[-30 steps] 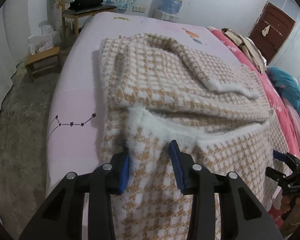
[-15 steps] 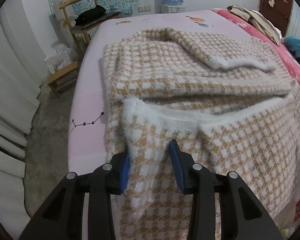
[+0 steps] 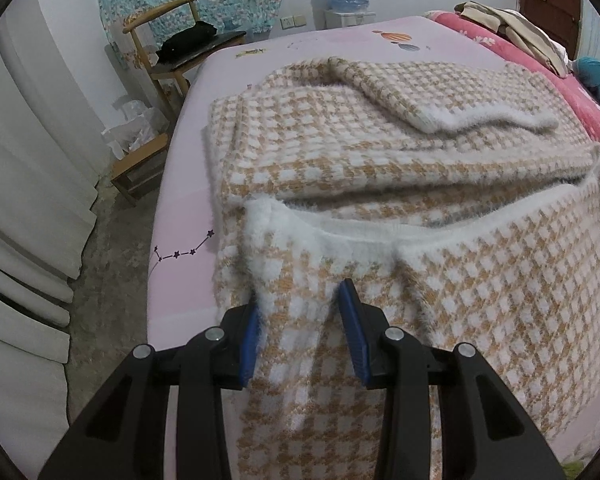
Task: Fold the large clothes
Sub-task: 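Grasp the white trim corner with the right gripper while the left gripper holds its edge, then lift the trim edge with both grippers and fold it over the coat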
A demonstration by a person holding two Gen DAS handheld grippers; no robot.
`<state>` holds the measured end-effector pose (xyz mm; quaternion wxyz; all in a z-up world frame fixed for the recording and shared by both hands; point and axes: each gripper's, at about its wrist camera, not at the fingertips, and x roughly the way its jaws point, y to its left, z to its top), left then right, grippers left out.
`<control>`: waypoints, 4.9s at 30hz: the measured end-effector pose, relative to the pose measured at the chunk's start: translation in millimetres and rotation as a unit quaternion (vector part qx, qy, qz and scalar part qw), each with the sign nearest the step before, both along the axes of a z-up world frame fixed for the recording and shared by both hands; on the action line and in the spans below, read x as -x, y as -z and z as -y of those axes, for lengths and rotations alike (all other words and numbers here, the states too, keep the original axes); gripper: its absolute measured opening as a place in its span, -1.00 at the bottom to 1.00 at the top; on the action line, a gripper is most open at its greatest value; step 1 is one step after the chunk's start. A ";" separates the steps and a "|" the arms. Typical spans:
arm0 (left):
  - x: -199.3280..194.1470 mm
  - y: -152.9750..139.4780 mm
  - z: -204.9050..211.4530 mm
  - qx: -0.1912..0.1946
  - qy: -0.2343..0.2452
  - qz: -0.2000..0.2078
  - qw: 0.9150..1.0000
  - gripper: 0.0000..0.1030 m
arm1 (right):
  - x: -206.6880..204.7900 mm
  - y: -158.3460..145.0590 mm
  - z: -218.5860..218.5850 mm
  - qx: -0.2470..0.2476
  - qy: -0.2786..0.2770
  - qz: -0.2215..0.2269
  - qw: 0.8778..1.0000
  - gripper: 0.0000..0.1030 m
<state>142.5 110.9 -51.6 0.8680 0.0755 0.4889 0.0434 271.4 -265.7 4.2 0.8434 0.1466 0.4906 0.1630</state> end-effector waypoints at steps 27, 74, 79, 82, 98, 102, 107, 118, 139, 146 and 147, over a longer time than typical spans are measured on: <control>1.0 -0.7 1.6 -0.004 0.001 0.002 1.000 -0.29 | 8.1 14.1 -4.4 -0.035 -0.056 -0.084 0.994 -0.25; 4.4 -5.2 2.2 -0.008 0.005 0.013 1.000 -0.30 | 57.5 27.2 -124.3 0.216 -0.087 0.005 0.972 -0.75; 6.2 -7.5 9.2 -0.025 0.008 0.020 0.999 -0.49 | 62.4 23.8 -118.9 0.200 -0.081 0.011 0.976 -0.81; 4.9 -8.3 9.4 -0.026 0.009 0.022 0.999 -0.61 | 64.2 25.8 -117.8 0.191 -0.077 0.013 0.978 -0.82; 8.0 -10.7 16.6 -0.032 0.012 0.024 0.999 -0.73 | 64.0 14.5 -94.7 0.178 -0.076 0.020 0.981 -0.83; 7.2 -9.6 17.2 -0.032 0.011 0.021 0.999 -0.73 | 61.5 17.6 -96.5 0.179 -0.077 0.017 0.981 -0.80; 6.3 -8.3 17.0 -0.034 0.011 0.019 0.999 -0.73 | 58.6 19.0 -99.3 0.177 -0.076 0.013 0.981 -0.71; 5.5 -5.4 16.4 -0.036 0.011 0.018 0.999 -0.73 | 52.4 23.5 -103.5 0.176 -0.075 0.008 0.981 -0.61; 43.9 -55.1 22.2 -0.028 0.026 0.110 0.993 -0.79 | 93.1 -20.0 -91.9 0.140 -0.035 0.075 0.987 -0.89; 61.2 -75.9 22.3 -0.021 0.025 0.145 0.989 -0.79 | 104.9 -36.4 -84.1 0.128 -0.020 0.093 0.987 -0.89; 62.4 -79.1 22.8 -0.022 0.025 0.149 0.988 -0.79 | 105.1 -37.7 -82.6 0.127 -0.019 0.095 0.987 -0.89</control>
